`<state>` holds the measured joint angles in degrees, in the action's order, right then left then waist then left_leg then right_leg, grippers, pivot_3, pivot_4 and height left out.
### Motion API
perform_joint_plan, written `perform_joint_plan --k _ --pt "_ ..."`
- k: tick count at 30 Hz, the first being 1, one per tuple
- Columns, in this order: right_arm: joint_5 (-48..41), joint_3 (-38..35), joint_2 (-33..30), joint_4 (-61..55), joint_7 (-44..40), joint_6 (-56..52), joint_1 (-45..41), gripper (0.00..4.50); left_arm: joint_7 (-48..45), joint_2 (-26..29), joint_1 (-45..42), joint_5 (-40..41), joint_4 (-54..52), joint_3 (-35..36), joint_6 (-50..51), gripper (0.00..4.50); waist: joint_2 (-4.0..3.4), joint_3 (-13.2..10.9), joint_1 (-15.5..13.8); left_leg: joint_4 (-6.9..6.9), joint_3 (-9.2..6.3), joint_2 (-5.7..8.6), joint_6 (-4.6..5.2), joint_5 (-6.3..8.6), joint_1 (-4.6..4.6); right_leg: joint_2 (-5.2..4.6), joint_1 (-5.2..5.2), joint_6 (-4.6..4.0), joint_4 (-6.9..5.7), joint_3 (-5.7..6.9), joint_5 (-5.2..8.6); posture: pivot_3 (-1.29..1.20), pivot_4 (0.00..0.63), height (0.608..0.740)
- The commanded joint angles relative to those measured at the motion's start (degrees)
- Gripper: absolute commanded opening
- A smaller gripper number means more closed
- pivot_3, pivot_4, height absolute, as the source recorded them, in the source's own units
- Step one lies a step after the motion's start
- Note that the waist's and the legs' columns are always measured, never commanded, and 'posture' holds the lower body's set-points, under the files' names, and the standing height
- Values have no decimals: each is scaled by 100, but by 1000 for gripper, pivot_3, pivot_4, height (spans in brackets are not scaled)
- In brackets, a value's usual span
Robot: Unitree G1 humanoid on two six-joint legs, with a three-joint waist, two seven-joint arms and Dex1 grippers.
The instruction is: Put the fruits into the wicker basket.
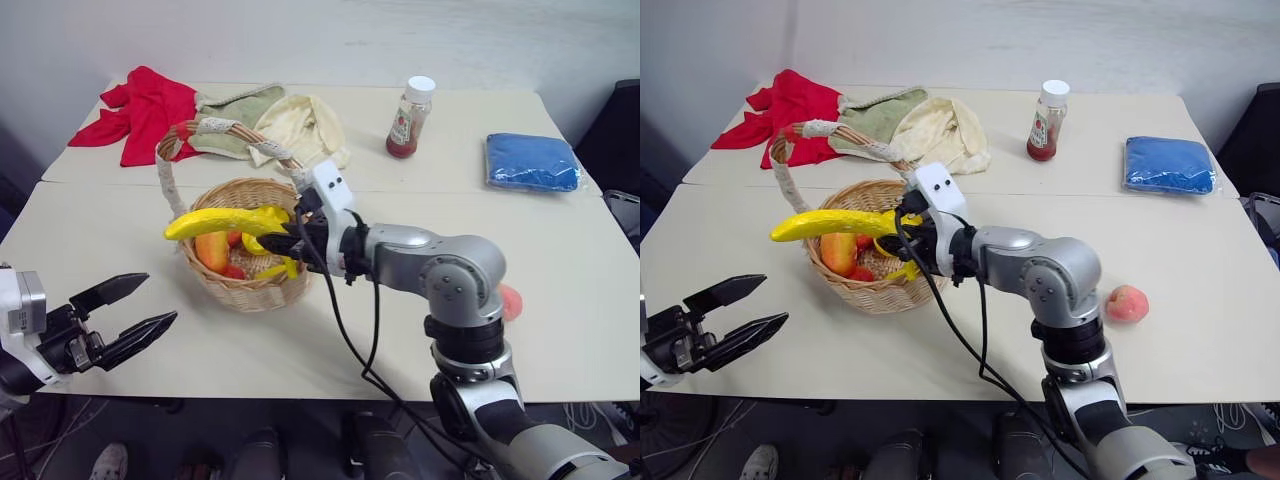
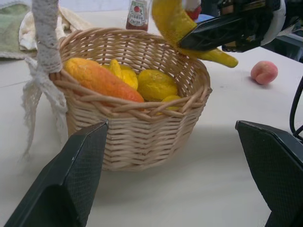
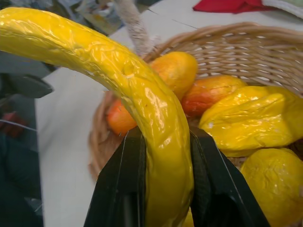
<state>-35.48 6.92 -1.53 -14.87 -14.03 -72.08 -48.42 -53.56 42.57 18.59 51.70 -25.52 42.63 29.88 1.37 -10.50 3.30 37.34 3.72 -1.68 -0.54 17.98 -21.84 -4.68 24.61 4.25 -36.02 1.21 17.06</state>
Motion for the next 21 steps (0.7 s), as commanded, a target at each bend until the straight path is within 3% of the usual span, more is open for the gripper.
perform_joint_plan --k 1,9,15,19,21 --pt "285 249 -31 -62 7 397 -112 1714 53 -21 36 129 -256 216 -84 4500 0 0 -1 1 -2 0 0 0 -7 0 6 1 0 2 0 0 150 740" --pt "-56 121 -513 -773 -1125 1214 239 4446 62 -19 -119 151 -263 24 -82 4500 0 0 7 -2 -2 -7 5 2 -18 12 29 1 -4 5 0 0 150 740" --pt "-1019 -647 -1823 -1900 -2869 1886 1550 4480 -73 161 -554 113 -90 -404 -7 4500 1 1 -85 7 -16 -5 32 14 -17 10 8 4 5 18 -2 0 150 740" --pt "-895 -1200 -2684 -2365 -3380 2605 2764 4480 -141 248 -990 16 100 -809 -6 4500 1 0 -160 9 -12 -2 38 17 -11 12 -2 8 13 17 -4 0 150 740" --pt "-293 -1753 -2988 -2348 -3578 3550 3723 4480 -249 269 -1275 -111 191 -1157 -62 4500 1 0 -173 7 -4 -3 37 17 3 18 -9 8 10 10 -4 0 150 740"
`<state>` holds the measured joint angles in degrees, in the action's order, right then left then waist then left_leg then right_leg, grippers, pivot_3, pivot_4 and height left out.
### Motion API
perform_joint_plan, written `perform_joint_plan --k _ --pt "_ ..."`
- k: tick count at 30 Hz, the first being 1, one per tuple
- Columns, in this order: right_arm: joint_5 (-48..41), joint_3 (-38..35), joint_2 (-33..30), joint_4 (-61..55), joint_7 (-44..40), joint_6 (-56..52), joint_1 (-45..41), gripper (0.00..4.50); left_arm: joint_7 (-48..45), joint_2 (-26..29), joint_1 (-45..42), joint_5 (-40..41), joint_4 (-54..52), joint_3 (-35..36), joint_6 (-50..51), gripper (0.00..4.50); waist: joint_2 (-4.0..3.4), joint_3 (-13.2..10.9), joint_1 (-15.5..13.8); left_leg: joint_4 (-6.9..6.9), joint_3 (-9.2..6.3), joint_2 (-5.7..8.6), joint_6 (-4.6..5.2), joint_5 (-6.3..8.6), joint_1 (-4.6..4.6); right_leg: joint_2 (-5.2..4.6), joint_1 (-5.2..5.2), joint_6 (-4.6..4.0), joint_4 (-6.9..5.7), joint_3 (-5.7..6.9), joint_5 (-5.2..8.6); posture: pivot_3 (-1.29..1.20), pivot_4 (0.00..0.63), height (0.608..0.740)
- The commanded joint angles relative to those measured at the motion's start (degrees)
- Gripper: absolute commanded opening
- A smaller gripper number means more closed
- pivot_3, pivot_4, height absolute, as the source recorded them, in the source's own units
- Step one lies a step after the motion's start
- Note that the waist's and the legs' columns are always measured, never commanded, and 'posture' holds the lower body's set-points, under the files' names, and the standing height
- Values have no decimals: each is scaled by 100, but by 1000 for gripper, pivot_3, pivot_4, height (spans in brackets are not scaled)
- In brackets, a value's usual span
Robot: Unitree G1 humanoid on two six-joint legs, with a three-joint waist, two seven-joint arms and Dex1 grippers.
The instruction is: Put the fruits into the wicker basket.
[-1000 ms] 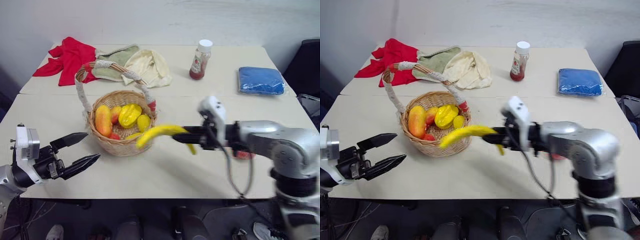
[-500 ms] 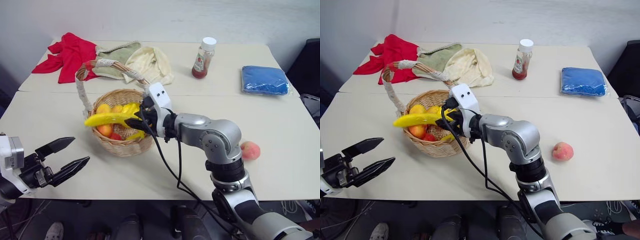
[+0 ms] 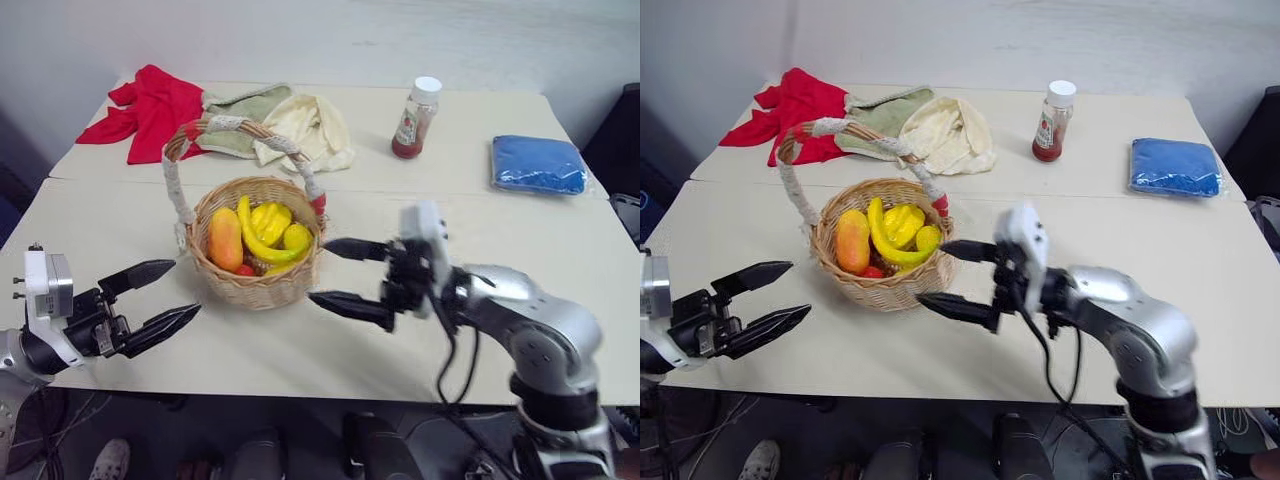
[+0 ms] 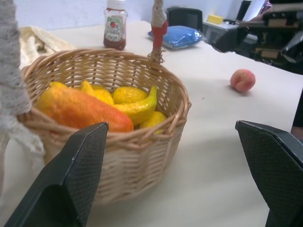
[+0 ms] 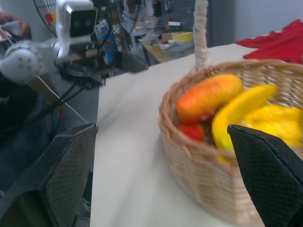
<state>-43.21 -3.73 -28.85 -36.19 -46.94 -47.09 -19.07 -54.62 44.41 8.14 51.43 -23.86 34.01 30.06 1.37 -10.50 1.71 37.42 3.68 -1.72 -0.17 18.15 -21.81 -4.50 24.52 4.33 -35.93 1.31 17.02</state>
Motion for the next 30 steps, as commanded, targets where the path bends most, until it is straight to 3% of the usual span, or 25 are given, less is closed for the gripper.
perform_joint_plan --k 1,3,7,10,18,23,27,30 --pt "535 -1092 -250 -191 -238 1328 1208 4480 -181 81 -378 -129 74 -454 -100 4500 1 0 -20 -2 -2 1 -1 -1 7 1 -7 0 -1 1 0 0 150 740" --pt "581 -2038 -135 -38 -7 1786 1940 4480 -230 62 -700 -213 171 -804 -96 4500 0 0 -37 -8 5 1 -2 -1 30 5 -25 0 1 -2 0 0 150 740" --pt "1683 -3143 -388 529 -761 3568 3770 4480 -482 122 -1154 -226 467 -1364 132 4500 -2 -1 -85 -10 7 4 0 -2 75 9 -72 1 10 -5 0 0 150 740" --pt "1785 -4048 -138 1129 -660 4381 4498 4480 -656 49 -1434 -340 661 -1714 73 4500 -2 -1 -60 -10 10 0 0 0 92 13 -89 1 14 -10 0 0 150 740" --pt "1714 -4783 332 2161 -682 5122 5949 4480 -1013 -9 -1824 -503 953 -2137 22 4500 -4 -2 -2 -34 23 -8 -9 3 140 17 -116 -8 11 -28 6 0 150 740" --pt "1169 -4458 -1 1648 -501 4351 5820 4480 -1111 18 -1817 -542 936 -2142 5 4500 -7 -2 6 -33 28 -10 -10 3 147 8 -116 -14 6 -38 9 0 150 740" --pt "872 -3897 -777 1496 -365 3431 4990 4480 -1051 -48 -1854 -644 871 -2121 -139 4500 -8 -3 -8 -31 28 -9 -9 3 149 2 -116 -15 5 -40 9 0 150 740" --pt "1215 -3085 -1423 2230 -117 2748 3798 4480 -982 -85 -1755 -626 744 -2092 -127 4500 -9 -3 -25 -31 23 -7 -9 3 145 2 -112 -16 6 -34 10 0 150 740"
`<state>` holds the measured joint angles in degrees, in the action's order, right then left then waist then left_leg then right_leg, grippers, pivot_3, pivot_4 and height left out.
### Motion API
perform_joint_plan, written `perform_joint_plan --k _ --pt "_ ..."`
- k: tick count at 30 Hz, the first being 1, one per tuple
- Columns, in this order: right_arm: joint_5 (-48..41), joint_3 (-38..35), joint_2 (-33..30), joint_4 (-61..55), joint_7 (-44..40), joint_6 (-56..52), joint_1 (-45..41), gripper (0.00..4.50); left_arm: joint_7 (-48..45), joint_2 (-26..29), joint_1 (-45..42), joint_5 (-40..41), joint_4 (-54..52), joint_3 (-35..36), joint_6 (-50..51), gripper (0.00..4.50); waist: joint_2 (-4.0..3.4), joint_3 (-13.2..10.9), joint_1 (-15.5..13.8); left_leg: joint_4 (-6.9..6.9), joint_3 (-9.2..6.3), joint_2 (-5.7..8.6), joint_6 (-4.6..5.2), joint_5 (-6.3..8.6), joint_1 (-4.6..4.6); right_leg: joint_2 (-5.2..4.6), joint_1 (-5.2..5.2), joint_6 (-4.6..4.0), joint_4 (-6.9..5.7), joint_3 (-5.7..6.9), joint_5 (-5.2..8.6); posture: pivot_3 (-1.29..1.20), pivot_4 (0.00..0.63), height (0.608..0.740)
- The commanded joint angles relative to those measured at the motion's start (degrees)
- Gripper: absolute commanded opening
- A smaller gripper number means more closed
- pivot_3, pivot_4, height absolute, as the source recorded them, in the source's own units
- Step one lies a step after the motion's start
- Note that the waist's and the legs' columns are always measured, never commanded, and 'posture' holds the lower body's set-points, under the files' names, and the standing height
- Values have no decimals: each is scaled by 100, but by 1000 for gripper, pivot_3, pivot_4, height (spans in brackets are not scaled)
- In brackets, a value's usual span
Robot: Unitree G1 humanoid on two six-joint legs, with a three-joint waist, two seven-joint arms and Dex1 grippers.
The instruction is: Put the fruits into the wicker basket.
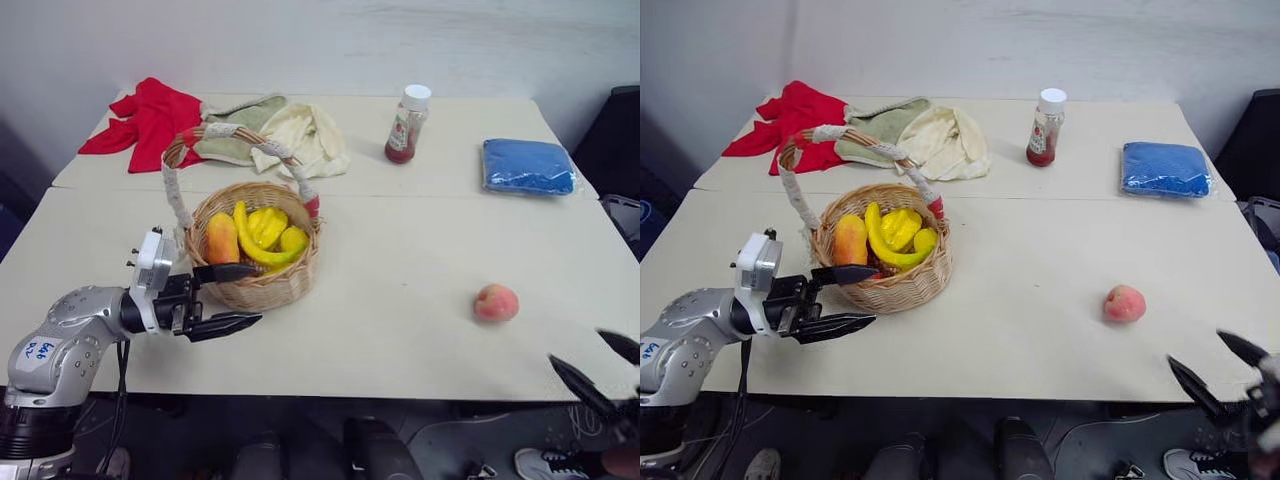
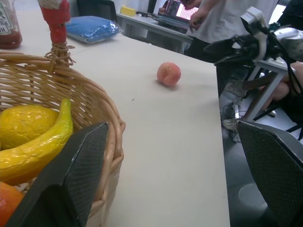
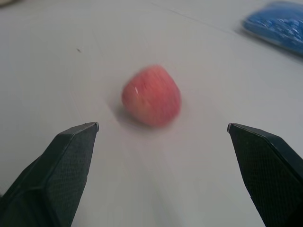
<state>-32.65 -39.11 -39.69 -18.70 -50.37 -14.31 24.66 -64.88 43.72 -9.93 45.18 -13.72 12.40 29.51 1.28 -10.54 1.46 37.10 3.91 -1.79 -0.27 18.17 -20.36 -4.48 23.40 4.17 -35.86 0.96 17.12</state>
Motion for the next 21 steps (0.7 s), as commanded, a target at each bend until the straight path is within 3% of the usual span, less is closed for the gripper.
perform_joint_plan --k 1,5,9,12,16,21 --pt "209 590 -439 635 288 -687 -785 4480 54 -21 73 0 -296 70 -70 4500 -2 -1 -1 2 0 0 0 0 -1 0 0 0 1 0 0 0 150 740" --pt "551 1298 -799 1563 157 -789 -1867 4480 214 -26 195 46 -475 188 -24 4500 -7 -4 -104 1 -8 4 0 0 -22 3 15 0 3 12 1 0 150 740" --pt "607 1738 -1069 1969 -149 -1177 -2287 4480 355 7 321 101 -622 343 9 4500 -10 -6 -140 18 -5 6 6 1 -28 4 14 6 1 12 -2 0 150 740" --pt "519 1836 -1152 2018 -329 -1362 -2482 3949 418 34 435 114 -714 455 22 4500 -9 -6 -134 29 -6 7 12 2 -27 4 5 16 2 12 -7 0 150 740" --pt "308 1850 -1251 1823 -645 -1714 -2504 2723 513 37 521 116 -766 565 29 4500 -9 -6 -132 32 -6 7 14 2 -27 3 3 18 1 10 -9 0 150 740" --pt "-313 1986 -1317 938 -1229 -2140 -2724 2514 576 58 753 159 -803 839 20 4500 -12 -7 -86 25 -4 3 13 2 -27 7 9 18 -1 10 -9 0 150 740"
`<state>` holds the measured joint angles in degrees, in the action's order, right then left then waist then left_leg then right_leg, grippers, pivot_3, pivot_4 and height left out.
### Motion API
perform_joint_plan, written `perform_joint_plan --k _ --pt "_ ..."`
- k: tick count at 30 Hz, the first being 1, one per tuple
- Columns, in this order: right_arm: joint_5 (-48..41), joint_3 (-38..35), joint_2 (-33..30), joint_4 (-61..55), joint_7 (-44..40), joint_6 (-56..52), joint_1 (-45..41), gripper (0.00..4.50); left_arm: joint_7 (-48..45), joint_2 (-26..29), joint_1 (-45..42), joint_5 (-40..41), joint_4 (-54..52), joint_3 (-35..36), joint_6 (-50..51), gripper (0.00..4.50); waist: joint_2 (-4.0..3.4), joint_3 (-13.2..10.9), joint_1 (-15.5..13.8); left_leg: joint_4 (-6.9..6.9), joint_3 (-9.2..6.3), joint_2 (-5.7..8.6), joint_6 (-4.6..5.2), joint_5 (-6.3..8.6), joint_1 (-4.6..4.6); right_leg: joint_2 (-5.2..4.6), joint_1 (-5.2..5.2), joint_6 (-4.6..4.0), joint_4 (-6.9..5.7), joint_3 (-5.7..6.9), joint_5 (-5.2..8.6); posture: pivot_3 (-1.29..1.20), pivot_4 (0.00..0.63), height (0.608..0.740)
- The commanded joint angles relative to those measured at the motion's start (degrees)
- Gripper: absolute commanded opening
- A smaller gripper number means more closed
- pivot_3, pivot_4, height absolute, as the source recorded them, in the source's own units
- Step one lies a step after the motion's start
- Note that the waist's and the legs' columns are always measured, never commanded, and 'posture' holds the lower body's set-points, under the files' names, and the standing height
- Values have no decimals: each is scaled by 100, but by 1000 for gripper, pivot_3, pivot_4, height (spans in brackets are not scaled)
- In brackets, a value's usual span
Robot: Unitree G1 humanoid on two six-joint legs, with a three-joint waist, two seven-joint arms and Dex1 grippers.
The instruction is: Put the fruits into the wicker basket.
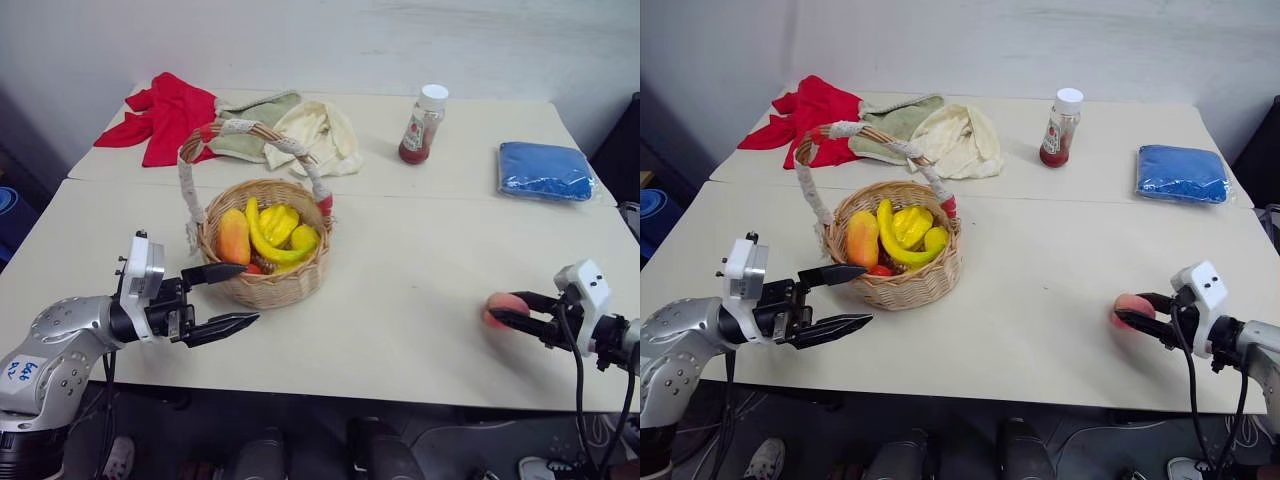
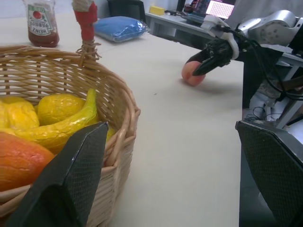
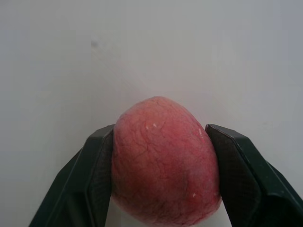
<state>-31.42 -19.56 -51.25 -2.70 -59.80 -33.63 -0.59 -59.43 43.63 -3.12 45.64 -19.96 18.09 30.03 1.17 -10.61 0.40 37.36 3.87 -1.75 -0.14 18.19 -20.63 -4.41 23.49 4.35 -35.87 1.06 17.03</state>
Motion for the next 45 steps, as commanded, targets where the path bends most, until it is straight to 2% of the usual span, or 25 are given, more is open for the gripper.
perform_joint_plan --k 1,3,7,9,11,14,19,20,22,25,29,32,34,36,39,45 --pt "-673 212 -66 -1053 -201 -434 -503 2514 66 35 153 146 -172 388 -48 4500 -1 -1 55 0 0 -2 0 0 1 1 0 0 -1 0 0 0 150 740" --pt "-1044 664 224 -1726 14 -759 -1173 2514 149 -26 328 214 -168 642 -69 4500 -5 -3 143 0 -1 -3 -2 -2 2 -1 0 0 -7 -1 0 0 150 740" --pt "-1217 1551 1370 -2421 997 -1064 -2515 2514 59 42 900 -9 -217 1086 -325 4500 0 -4 212 -18 -16 -12 -22 -7 11 11 6 -9 -10 4 4 0 150 740" --pt "-1106 1807 2292 -2423 1996 -1172 -3187 2514 218 -27 1089 163 -299 1458 -315 4500 0 -4 195 -23 -20 -13 -37 -11 -4 9 24 -15 -10 8 7 0 150 740" --pt "-953 2111 3030 -2332 2608 -1210 -3663 2514 431 -159 1266 360 -397 1801 -282 4500 2 -2 170 -4 -22 -9 -64 -28 -68 -1 80 -15 -24 8 7 0 150 740" --pt "-562 2699 3767 -1986 2891 -1001 -4026 2514 680 -435 1558 484 -550 2065 -301 4500 7 1 121 9 -20 0 -62 -30 -99 -14 108 -15 -35 9 6 0 150 740" --pt "93 3304 4459 -1257 2996 -416 -4227 2514 832 -667 1944 375 -659 2163 -428 4500 25 12 149 10 -17 6 -42 -21 -99 -20 97 -11 -16 10 4 0 150 740" --pt "208 3384 4536 -1128 3014 -354 -4234 2864 864 -687 1966 381 -669 2168 -447 4500 25 12 152 9 -16 6 -38 -19 -99 -20 97 -11 -17 9 4 0 150 740" --pt "520 3603 4543 -945 2914 -126 -4267 3540 914 -710 1985 391 -698 2140 -484 4500 24 12 152 7 -18 4 -37 -19 -97 -18 99 -11 -21 11 3 0 150 740" --pt "609 3546 4481 -891 2768 -16 -4284 4485 984 -719 1960 397 -743 2052 -516 4500 24 11 162 4 -20 2 -33 -18 -95 -16 103 -12 -30 14 3 0 150 740" --pt "-335 3017 3898 -1496 1602 -160 -3937 4485 1033 -724 1937 399 -753 2000 -546 4500 24 11 149 3 -20 2 -27 -15 -92 -15 101 -12 -33 14 3 0 150 740" --pt "-1194 2631 2707 -1999 444 -783 -3441 4485 1020 -696 1935 382 -712 1989 -573 4500 24 11 113 3 -22 2 -12 -7 -92 -16 91 -11 -19 19 3 0 150 740" --pt "-1303 2492 2001 -1996 69 -1012 -3233 4485 1019 -668 1888 373 -658 1984 -585 4500 24 11 118 4 -24 4 4 3 -92 -21 80 -11 -3 22 3 0 150 740" --pt "-1054 2343 1628 -1541 -60 -795 -3233 4485 1035 -653 1831 375 -629 1955 -585 4500 23 10 158 7 -18 6 9 6 -90 -22 78 -10 0 17 2 0 150 740" --pt "-291 2325 1733 -229 138 24 -3777 4485 1061 -678 1751 341 -639 1849 -581 4500 22 10 275 3 -3 0 3 3 -55 -11 62 -8 -10 5 0 0 150 740" --pt "411 2583 2854 1806 -78 1232 -5014 4485 991 -599 1774 383 -700 1864 -583 4500 17 7 295 -14 1 -10 -34 -22 -64 10 92 -20 -33 2 -2 0 150 740"
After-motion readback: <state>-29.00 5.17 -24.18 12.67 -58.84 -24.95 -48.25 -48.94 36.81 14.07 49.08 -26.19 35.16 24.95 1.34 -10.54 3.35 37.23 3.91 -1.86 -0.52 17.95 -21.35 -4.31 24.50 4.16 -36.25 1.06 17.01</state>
